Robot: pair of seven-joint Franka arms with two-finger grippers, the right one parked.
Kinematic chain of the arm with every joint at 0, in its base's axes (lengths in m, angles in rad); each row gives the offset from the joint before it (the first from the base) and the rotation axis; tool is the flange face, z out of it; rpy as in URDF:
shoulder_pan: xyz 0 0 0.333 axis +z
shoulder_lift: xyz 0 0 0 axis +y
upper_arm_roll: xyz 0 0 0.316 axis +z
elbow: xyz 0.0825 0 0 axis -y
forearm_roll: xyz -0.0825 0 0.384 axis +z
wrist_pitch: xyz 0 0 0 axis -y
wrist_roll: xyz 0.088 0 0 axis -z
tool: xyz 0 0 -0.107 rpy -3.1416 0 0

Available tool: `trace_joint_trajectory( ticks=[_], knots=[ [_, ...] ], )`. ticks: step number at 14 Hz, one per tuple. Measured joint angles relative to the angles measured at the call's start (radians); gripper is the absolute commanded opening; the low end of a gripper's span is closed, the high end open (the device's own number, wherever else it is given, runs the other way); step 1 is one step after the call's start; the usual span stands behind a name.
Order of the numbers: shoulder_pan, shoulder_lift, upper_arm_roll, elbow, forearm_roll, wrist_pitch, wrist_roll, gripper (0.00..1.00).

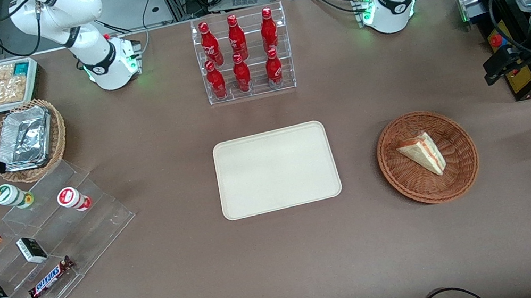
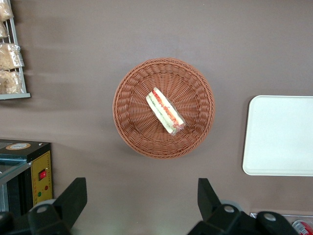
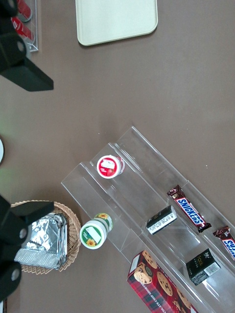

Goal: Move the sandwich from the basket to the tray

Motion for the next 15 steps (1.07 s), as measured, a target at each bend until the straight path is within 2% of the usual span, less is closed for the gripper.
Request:
trace_joint_trajectory(
  ticks=[9, 12, 15],
  knots=[
    [0.005, 0.019, 0.0, -0.032, 0.019, 0.003, 0.003, 1.0],
    [0.007, 0.041, 0.001, -0.158, 0.031, 0.161, -0.023, 1.0],
    [0.008, 0.055, 0.0, -0.309, 0.031, 0.376, -0.174, 1.0]
  ],
)
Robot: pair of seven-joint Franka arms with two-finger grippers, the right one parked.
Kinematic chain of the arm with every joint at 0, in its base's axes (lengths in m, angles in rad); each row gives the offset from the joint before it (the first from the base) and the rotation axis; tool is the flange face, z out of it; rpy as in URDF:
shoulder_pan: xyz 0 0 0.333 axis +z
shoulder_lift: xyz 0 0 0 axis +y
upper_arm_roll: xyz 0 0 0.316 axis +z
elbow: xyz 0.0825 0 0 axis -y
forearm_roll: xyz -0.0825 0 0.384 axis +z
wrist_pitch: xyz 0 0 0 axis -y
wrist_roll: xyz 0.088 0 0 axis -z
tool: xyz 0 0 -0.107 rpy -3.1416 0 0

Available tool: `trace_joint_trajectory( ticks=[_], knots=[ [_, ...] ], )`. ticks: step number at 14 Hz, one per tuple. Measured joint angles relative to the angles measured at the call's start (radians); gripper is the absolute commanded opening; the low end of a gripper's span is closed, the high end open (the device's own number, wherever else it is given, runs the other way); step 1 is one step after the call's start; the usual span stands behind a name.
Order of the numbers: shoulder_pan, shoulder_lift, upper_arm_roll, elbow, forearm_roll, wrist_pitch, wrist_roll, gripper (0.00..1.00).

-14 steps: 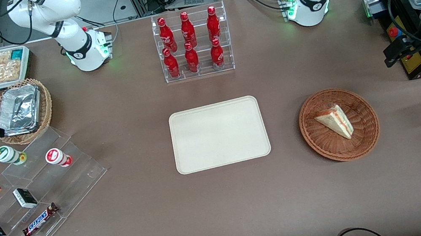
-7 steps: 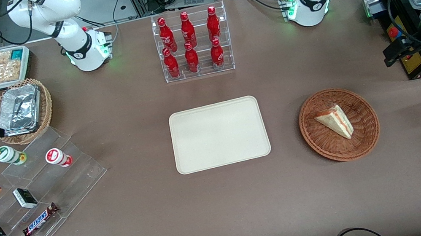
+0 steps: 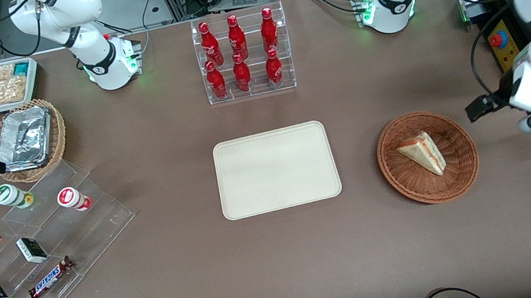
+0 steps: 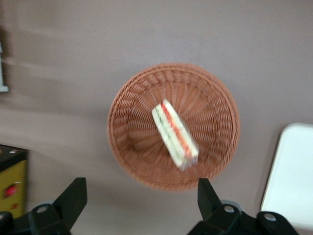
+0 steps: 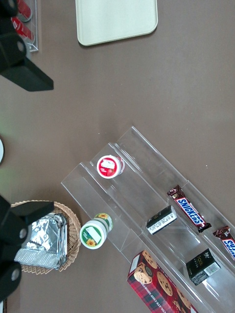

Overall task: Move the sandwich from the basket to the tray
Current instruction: 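Move the open left gripper down over the sandwich in the basket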

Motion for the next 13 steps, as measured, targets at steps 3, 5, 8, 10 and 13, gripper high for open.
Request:
trace_joint_trajectory(
  ticks=[3, 5, 8, 10, 13],
  knots=[
    [0.0, 0.002, -0.005, -0.151, 0.0, 0.225, -0.2, 1.0],
    [-0.007, 0.002, -0.015, -0.228, 0.0, 0.337, -0.328, 1.0],
    [-0.043, 0.002, -0.027, -0.318, 0.0, 0.449, -0.455, 1.0],
    [-0.054, 0.003, -0.029, -0.357, 0.0, 0.477, -0.487, 1.0],
    [-0.068, 0.012, -0.029, -0.404, 0.0, 0.521, -0.501, 1.0]
  ],
)
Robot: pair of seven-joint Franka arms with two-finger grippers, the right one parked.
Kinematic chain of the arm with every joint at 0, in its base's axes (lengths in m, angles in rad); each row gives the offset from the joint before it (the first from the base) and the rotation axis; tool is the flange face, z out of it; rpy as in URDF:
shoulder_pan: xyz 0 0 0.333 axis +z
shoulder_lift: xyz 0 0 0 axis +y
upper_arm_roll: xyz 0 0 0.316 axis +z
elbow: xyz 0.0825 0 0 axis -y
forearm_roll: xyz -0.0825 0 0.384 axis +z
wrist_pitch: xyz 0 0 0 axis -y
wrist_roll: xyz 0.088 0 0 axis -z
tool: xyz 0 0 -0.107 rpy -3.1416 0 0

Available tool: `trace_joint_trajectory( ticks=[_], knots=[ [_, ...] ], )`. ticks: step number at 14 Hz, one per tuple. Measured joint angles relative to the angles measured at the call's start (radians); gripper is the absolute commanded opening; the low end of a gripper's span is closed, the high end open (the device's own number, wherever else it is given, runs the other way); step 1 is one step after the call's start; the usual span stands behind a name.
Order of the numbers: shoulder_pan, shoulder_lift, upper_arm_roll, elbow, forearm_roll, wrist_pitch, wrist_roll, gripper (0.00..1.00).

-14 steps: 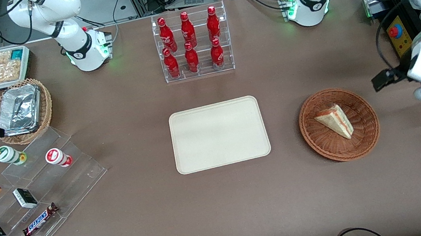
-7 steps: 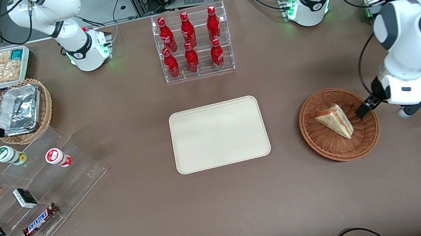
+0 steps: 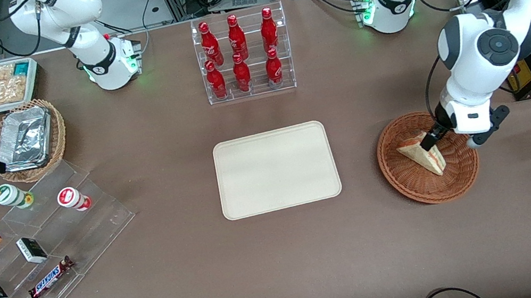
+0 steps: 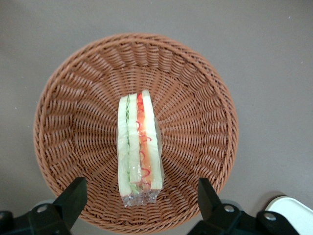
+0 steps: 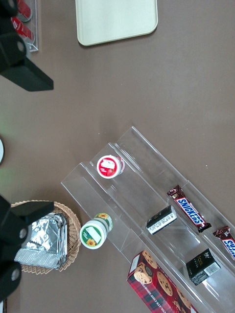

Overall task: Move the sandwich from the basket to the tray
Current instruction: 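Move the open left gripper down over the sandwich in the basket, then close the left gripper on the wrapped sandwich and lift it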

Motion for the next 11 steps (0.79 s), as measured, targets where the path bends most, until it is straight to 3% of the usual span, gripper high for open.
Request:
trace_joint_trajectory(
  ticks=[6, 7, 8, 9, 11],
  knots=[
    [-0.001, 0.117, 0.0, -0.097, 0.0, 0.232, -0.013, 0.98],
    [-0.001, 0.131, 0.0, -0.107, 0.0, 0.257, -0.014, 0.75],
    [-0.001, 0.139, 0.001, -0.113, 0.0, 0.273, -0.014, 0.33],
    [-0.001, 0.141, 0.001, -0.115, 0.0, 0.278, -0.017, 0.02],
    [-0.001, 0.14, 0.002, -0.114, 0.0, 0.283, -0.025, 0.0]
  ],
)
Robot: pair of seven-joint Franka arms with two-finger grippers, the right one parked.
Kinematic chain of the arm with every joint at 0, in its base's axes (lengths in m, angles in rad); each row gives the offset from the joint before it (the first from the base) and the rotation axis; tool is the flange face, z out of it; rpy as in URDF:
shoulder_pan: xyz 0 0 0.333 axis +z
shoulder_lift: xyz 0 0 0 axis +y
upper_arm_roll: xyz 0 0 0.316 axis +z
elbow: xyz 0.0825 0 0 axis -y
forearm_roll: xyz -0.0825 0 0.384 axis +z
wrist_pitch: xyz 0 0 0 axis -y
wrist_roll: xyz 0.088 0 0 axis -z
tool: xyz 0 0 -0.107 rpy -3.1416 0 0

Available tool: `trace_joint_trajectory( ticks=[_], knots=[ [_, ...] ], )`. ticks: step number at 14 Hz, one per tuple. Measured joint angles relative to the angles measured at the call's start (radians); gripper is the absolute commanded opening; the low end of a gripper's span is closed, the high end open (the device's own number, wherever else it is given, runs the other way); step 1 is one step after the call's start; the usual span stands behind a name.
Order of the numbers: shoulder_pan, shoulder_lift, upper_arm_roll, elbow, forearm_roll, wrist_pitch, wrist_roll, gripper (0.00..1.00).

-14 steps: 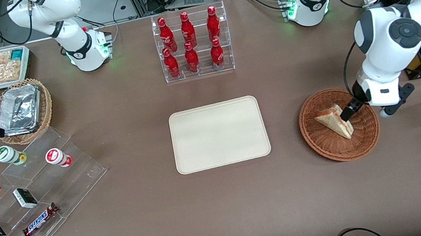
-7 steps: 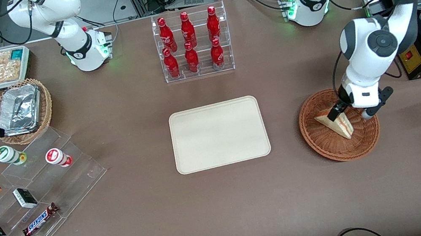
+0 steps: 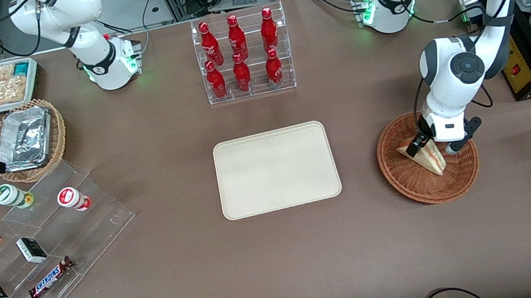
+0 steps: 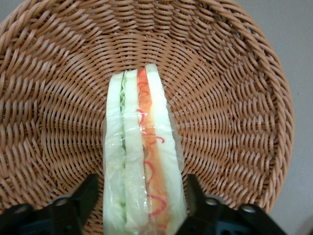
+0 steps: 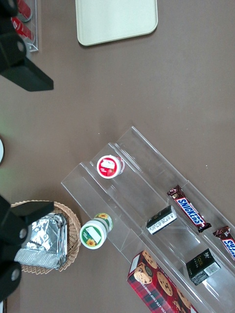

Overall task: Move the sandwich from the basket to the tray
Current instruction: 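Close the left gripper on the wrapped sandwich and lift it, then carry the sandwich with the left gripper over the cream tray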

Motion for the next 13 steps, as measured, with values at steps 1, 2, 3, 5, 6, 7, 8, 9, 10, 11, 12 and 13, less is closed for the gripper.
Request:
trace_joint_trajectory(
  ticks=[1, 2, 3, 5, 6, 7, 8, 9, 10, 11, 12, 13],
  knots=[
    [0.0, -0.002, 0.0, 0.002, 0.0, 0.0, -0.001, 0.0],
    [0.0, -0.006, 0.001, 0.003, 0.0, -0.001, -0.002, 0.0],
    [0.0, -0.013, 0.001, 0.005, 0.0, -0.006, -0.002, 0.0],
    [0.0, -0.046, 0.002, 0.019, 0.0, -0.066, -0.002, 0.0],
    [0.0, -0.073, 0.002, 0.041, 0.002, -0.13, -0.002, 0.0],
    [0.0, -0.105, 0.001, 0.074, 0.008, -0.219, -0.002, 0.0],
    [-0.001, -0.133, -0.001, 0.122, 0.014, -0.325, -0.002, 0.0],
    [-0.005, -0.156, -0.006, 0.183, 0.017, -0.443, -0.002, 0.0],
    [-0.019, -0.171, -0.014, 0.257, 0.017, -0.559, -0.002, 0.0],
    [-0.039, -0.176, -0.022, 0.327, 0.017, -0.651, -0.002, 0.0],
    [-0.069, -0.174, -0.028, 0.389, 0.017, -0.727, -0.003, 0.0],
    [-0.104, -0.169, -0.032, 0.432, 0.017, -0.774, -0.005, 0.0]
  ],
)
